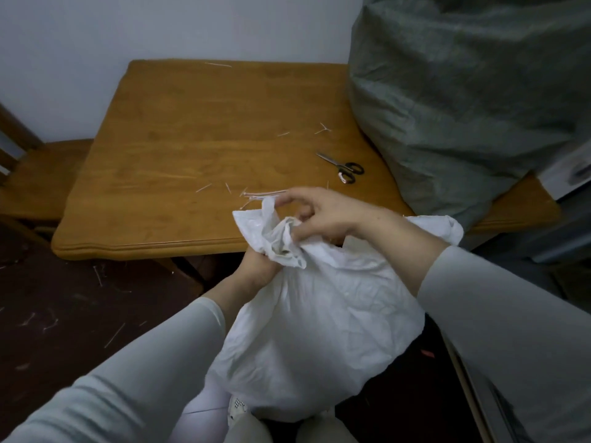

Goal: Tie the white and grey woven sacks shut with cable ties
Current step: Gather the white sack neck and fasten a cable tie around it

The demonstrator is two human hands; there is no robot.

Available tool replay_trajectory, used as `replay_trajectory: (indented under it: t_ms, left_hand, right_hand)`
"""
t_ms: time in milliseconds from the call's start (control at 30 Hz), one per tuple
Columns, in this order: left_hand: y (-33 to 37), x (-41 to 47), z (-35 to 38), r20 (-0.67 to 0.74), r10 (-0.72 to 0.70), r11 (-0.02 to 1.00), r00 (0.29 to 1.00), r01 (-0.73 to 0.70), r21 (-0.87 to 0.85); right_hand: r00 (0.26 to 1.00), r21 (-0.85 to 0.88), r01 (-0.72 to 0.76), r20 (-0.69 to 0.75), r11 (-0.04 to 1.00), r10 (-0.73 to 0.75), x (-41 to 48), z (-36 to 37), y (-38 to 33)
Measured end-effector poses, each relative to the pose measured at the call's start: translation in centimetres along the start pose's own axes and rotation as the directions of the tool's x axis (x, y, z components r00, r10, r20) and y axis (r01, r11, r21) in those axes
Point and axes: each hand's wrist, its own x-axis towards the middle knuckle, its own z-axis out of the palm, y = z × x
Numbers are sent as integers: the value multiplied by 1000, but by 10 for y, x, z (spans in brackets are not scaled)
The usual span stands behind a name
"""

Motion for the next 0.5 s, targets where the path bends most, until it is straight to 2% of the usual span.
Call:
replay_trajectory:
  t_ms: [67, 100, 133, 200, 233, 400, 500]
  left_hand:
    - [-5, 1, -4, -17, -45, 999, 999, 45, 9]
    - [-7, 2, -6, -16, -60, 998, 998, 60, 2]
    - [-8, 2, -6, -15, -73, 997, 997, 73, -11]
    - [-10, 3, -6, -9, -106, 993, 994, 106, -50]
    - [-10, 3, -6, -11, -122, 991, 992, 121, -64]
    - [-9, 3, -4, -11, -131, 988, 991, 130, -78]
    - [-8, 1, -6, -17, -146, 985, 989, 144, -96]
  right_hand:
    - [994, 43, -98, -45, 994, 100, -10, -20, 0]
    - [989, -34, -128, -78, 991, 125, -17, -27, 2]
    - [984, -177, -170, -79, 969, 158, -25, -29, 4]
    - [967, -461, -248, -59, 852, 250, -41, -17, 14]
    - [960, -548, -266, -78, 793, 268, -46, -6, 22]
    - [979, -735, -201, -165, 648, 117, -69, 44, 39]
    - [979, -761, -167, -202, 627, 16, -82, 60, 33]
